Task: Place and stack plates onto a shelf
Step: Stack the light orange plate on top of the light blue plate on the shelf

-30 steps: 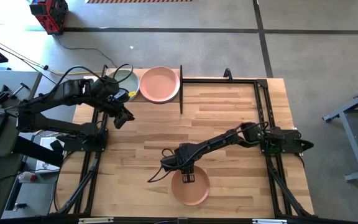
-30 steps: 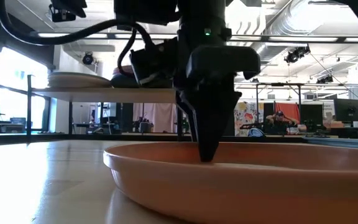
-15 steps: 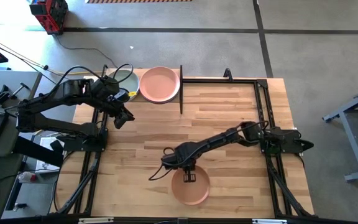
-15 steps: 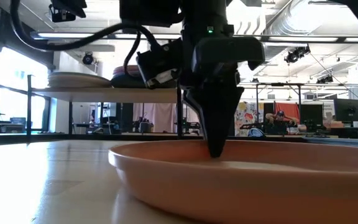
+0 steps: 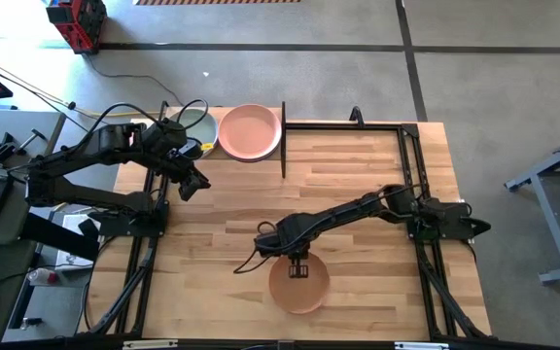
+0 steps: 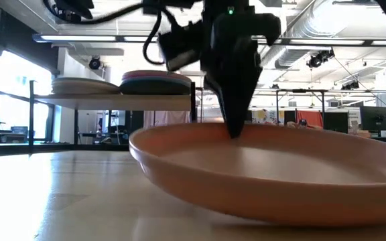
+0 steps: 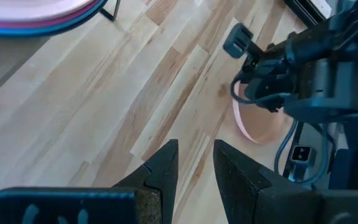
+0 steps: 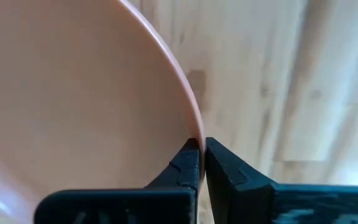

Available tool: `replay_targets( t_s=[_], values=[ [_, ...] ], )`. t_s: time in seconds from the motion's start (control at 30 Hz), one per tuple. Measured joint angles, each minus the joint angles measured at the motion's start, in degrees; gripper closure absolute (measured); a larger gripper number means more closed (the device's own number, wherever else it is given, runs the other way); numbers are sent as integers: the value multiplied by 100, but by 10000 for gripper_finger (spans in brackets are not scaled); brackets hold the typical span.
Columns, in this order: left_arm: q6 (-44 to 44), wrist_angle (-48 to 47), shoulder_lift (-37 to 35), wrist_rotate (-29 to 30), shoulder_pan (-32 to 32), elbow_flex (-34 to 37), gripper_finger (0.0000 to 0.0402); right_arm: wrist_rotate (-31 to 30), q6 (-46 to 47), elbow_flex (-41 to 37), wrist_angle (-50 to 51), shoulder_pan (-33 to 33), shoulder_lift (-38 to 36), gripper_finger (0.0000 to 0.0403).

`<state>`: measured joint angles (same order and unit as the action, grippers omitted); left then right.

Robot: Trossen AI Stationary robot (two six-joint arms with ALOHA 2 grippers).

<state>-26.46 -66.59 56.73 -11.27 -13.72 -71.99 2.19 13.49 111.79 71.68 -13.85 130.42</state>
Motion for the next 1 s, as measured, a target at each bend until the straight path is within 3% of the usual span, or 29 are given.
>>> replay_targets(
  t_s=[0.6, 1.0],
  values=[
    [-1663, 13, 37, 1090, 2, 0, 312, -67, 625, 0, 85, 1159, -1315, 403],
    [-1982, 117, 763, 1412, 2, 2, 312, -67, 1206, 2, -565, 2188, -1960, 403]
  ],
)
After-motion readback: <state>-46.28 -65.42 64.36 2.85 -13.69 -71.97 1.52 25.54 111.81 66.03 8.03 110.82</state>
